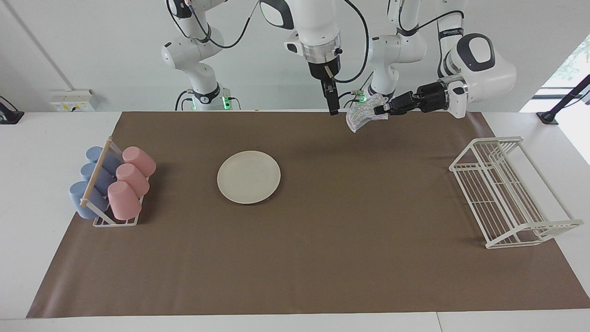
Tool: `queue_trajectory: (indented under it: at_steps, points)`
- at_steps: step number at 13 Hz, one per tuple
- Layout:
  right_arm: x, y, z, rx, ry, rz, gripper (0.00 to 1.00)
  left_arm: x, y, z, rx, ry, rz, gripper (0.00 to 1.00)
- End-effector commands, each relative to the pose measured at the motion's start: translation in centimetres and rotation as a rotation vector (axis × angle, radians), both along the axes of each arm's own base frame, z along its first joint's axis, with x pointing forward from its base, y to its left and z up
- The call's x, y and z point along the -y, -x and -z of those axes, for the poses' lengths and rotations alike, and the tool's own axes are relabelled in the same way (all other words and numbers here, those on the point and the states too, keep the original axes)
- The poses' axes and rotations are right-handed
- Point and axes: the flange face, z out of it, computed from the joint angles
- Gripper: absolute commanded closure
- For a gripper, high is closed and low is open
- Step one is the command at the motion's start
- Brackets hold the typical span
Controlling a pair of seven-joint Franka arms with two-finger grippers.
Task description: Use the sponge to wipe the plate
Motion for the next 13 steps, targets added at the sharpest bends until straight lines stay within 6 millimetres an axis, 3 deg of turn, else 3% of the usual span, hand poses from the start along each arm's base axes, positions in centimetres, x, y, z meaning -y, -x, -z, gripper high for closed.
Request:
queue_trajectory:
  at_steps: [1, 8, 13]
  points:
    - [0.9, 1.4, 0.5, -0.02, -0.016, 0.024, 0.0, 1.1, 2.3, 2.7, 0.116, 0.055, 0.038, 1.0]
    - [-0.7, 6.2, 4.4, -0.004, -0.031, -0.005, 0.0, 1.8, 2.3, 2.5, 0.159, 0.137, 0.06, 1.0]
    - [-1.0, 6.0, 4.8, 0.05, -0.077, 0.012, 0.0, 1.9, 2.5, 2.5, 0.145, 0.15, 0.07, 1.0]
